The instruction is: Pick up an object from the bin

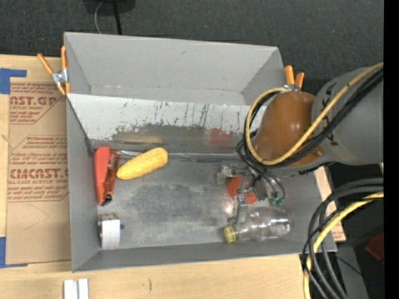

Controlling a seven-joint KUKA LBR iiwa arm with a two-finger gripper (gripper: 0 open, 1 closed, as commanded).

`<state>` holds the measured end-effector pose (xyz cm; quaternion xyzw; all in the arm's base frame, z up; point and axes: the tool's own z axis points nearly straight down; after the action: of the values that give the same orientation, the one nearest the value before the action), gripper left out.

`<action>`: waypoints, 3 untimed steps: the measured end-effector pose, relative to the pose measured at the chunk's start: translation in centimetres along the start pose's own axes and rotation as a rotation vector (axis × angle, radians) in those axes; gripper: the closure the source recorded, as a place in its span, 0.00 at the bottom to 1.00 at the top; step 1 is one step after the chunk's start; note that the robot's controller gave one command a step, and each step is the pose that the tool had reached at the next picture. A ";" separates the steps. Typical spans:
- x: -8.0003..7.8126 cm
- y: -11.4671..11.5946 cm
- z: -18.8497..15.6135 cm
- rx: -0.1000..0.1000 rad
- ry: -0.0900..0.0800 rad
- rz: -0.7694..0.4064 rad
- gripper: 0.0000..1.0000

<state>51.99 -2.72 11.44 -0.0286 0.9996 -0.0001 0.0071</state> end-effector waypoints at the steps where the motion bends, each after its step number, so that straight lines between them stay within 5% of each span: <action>1: -1.9 -3.5 -2.1 -0.003 0.003 -0.012 0.00; 2: -2.5 -5.8 -6.1 0.002 0.000 -0.125 0.00; 3: -3.1 -6.7 -4.5 0.001 -0.009 -0.266 0.00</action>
Offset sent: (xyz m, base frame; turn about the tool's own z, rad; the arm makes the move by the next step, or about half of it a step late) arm 0.0278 -0.0577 0.0976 -0.2767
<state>55.38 -9.28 15.97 -0.1610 0.9869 -0.0016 0.0113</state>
